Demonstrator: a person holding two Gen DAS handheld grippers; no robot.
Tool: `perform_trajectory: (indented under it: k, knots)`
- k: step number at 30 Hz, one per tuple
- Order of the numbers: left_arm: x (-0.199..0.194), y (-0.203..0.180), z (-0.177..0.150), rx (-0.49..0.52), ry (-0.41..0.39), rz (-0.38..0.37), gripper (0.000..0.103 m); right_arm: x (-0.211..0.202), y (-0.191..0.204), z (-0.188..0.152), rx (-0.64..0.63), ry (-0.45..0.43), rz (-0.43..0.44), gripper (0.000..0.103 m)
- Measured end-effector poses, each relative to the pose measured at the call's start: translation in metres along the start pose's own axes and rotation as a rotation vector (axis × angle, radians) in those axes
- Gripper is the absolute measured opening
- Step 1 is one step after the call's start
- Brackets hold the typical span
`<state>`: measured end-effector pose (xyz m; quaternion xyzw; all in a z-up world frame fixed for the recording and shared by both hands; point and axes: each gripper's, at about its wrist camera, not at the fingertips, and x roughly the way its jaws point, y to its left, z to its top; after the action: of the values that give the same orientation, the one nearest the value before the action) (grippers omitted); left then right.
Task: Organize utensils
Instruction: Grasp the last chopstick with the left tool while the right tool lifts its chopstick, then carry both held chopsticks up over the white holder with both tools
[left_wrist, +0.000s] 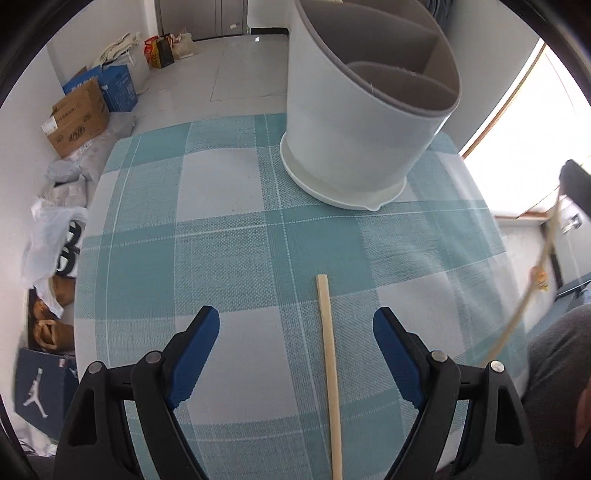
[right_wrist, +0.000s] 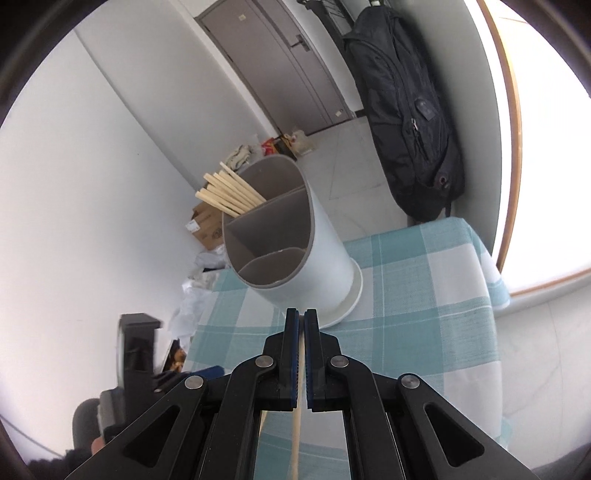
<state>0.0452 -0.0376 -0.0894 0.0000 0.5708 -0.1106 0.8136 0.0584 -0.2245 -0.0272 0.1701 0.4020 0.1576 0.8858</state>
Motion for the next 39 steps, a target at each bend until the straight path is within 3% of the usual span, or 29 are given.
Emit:
perform_trajectory:
  k: [3,9,18,20,22,25,31,34,39]
  knots:
    - [0.008,-0.001,0.004,0.004,0.03,0.038,0.081,-0.01,-0.012,0.0,0.026,-0.027,0.031,0.002]
    - [0.021,-0.006,0.005,0.036,0.089,0.084,0.057,-0.023,-0.03,0.003,0.085,-0.058,0.068,0.002]
    - [0.026,-0.017,0.021,0.053,0.117,0.055,0.027,-0.037,-0.033,0.004,0.085,-0.092,0.084,0.002]
    - [0.027,-0.017,0.021,0.031,0.134,0.055,0.025,-0.038,-0.034,0.005,0.077,-0.098,0.08,0.002]
    - [0.027,-0.017,0.022,0.022,0.135,0.061,0.009,-0.041,-0.034,0.005,0.077,-0.105,0.084,0.002]
    - [0.027,-0.022,0.018,0.038,0.123,0.067,0.003,-0.043,-0.037,0.005,0.085,-0.113,0.081,0.002]
    - [0.024,-0.029,0.016,0.034,0.115,0.088,0.002,-0.045,-0.038,0.003,0.092,-0.121,0.073,0.002]
    - [0.012,-0.026,0.016,0.001,0.066,0.073,0.002,-0.047,-0.034,0.002,0.071,-0.127,0.07,0.002]
    - [-0.034,-0.024,0.009,-0.046,-0.138,0.044,0.002,-0.049,-0.027,-0.001,0.045,-0.132,0.072,0.002]
